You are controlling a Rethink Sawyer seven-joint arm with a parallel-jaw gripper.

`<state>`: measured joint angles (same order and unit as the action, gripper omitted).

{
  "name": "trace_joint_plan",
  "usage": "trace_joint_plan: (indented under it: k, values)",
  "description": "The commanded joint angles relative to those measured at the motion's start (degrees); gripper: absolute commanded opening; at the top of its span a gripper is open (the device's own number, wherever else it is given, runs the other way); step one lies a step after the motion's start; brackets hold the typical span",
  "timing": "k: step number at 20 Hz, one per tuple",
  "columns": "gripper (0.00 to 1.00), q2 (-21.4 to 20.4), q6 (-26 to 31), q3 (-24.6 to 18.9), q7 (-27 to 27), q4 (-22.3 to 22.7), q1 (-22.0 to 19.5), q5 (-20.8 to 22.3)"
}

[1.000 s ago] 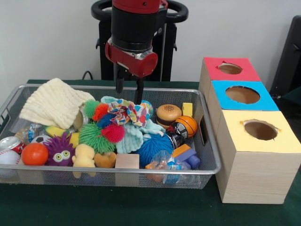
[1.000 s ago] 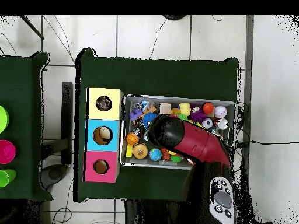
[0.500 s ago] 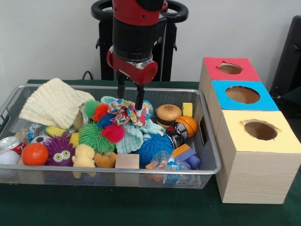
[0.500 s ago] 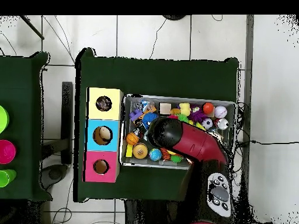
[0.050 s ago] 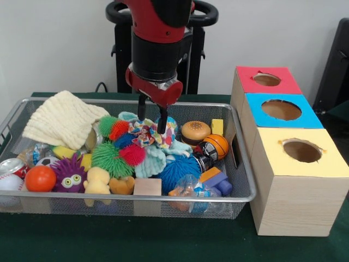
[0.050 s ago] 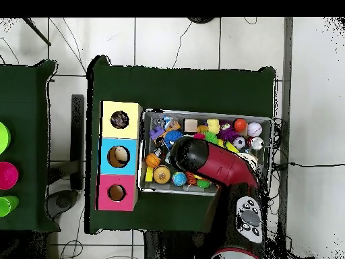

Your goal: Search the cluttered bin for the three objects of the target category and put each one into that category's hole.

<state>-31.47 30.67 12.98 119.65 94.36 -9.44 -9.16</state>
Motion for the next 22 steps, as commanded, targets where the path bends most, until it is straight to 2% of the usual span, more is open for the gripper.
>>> trace_joint_plan:
  k: [1, 14, 22]
  values:
    - [0.00, 1.7, -2.6, -1.9, 10.1, 2.1, 0.9, -1.0]
    - [0.00, 2.5, -0.4, 1.2, 11.9, 0.9, 3.4, -1.6]
    - [0.00, 1.4, 1.3, 0.6, 11.4, 0.9, 3.2, -2.9]
